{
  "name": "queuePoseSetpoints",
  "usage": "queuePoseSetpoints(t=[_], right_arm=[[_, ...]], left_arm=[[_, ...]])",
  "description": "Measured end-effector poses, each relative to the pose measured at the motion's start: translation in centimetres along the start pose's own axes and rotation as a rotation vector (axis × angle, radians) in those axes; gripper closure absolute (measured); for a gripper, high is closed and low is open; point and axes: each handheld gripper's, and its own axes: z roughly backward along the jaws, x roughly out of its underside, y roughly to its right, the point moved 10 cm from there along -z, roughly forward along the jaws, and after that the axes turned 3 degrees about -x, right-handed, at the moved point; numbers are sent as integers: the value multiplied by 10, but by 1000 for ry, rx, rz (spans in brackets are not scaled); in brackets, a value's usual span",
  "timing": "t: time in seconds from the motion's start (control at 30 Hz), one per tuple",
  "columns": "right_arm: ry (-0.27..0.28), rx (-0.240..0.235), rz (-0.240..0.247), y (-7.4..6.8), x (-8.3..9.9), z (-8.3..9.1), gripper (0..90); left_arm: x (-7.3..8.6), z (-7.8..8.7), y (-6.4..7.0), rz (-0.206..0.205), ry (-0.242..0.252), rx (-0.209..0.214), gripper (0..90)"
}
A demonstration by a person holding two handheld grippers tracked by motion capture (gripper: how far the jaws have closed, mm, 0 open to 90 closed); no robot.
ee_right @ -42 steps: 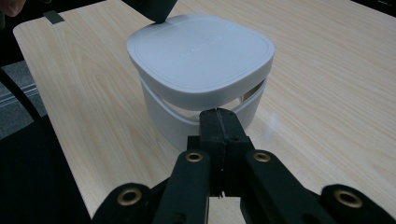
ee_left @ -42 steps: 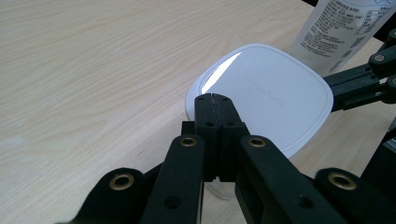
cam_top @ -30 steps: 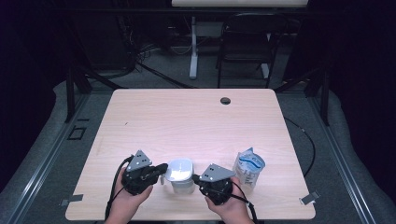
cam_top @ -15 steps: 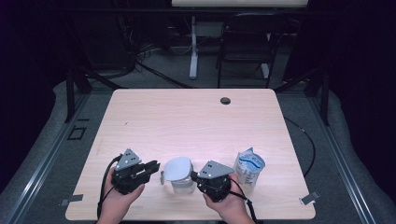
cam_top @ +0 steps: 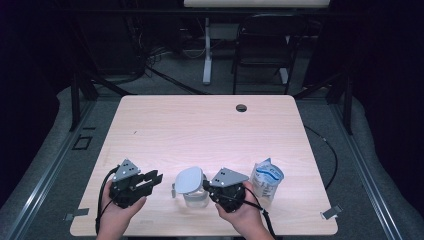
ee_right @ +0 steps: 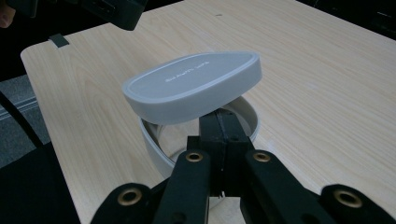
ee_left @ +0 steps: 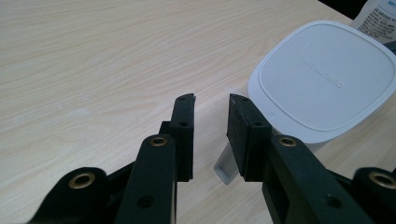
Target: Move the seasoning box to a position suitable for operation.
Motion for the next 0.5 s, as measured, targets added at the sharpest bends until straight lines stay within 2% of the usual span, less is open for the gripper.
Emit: queuePoseSetpoints(t=[0.13,0.2,0.5], right_arm=[[-7,-1,1,2,-3,-1,900],[-3,-9,-13,4,-8,-1,900],[7,-15,-14,3,-15,-1,900]], left_arm=[[4,-2,-4,9,-11,-1,698],[5,-2,-7,11,-12,1,667],[0,3,-10,24,7,-8,640]])
